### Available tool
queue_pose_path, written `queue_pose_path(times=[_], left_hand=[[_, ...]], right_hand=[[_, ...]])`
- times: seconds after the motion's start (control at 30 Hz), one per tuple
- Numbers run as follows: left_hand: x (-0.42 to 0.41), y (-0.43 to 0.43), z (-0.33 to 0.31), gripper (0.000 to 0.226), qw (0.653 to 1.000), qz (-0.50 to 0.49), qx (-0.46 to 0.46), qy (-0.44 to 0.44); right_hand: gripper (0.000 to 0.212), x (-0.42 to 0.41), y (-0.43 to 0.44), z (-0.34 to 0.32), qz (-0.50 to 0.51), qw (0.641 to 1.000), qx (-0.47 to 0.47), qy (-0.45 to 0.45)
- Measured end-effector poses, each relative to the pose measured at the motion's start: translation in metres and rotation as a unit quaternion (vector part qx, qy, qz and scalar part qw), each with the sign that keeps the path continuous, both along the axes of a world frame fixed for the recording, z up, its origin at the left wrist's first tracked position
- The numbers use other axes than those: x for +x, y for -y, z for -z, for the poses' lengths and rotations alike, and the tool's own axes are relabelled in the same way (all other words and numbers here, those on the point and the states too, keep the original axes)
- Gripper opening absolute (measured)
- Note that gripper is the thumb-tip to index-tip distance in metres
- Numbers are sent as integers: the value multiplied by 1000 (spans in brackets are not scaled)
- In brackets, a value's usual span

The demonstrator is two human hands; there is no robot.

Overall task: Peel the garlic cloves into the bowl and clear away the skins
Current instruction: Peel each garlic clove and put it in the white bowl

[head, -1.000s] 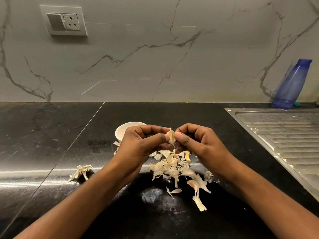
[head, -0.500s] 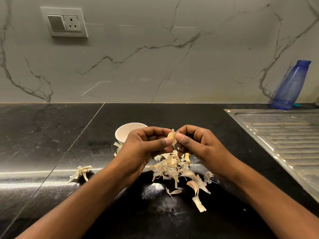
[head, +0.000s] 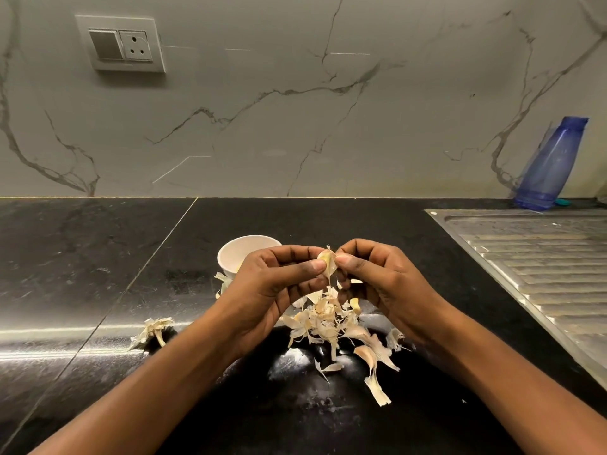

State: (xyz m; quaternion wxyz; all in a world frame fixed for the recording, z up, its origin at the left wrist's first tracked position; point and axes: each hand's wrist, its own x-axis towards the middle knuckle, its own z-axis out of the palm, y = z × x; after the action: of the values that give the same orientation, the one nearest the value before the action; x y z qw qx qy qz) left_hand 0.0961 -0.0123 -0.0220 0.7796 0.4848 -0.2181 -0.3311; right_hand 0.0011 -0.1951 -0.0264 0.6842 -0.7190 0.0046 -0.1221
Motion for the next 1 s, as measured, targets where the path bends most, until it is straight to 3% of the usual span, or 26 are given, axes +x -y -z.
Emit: queue_pose_path(times=[0.1, 0.47, 0.73, 1.0], left_hand=[[0, -1, 0, 34, 999, -23, 18, 25], [-4, 0, 5, 31, 993, -35, 65, 90], [-4, 0, 0, 26, 1000, -6, 8, 11], [-1, 1, 1, 42, 1000, -16, -4, -14]], right_hand=[[29, -1, -2, -1, 28, 998, -46, 10], [15, -3, 0, 1, 76, 978, -184, 60], [20, -2, -2, 1, 62, 993, -72, 67], [15, -1, 0, -1, 70, 996, -30, 43]])
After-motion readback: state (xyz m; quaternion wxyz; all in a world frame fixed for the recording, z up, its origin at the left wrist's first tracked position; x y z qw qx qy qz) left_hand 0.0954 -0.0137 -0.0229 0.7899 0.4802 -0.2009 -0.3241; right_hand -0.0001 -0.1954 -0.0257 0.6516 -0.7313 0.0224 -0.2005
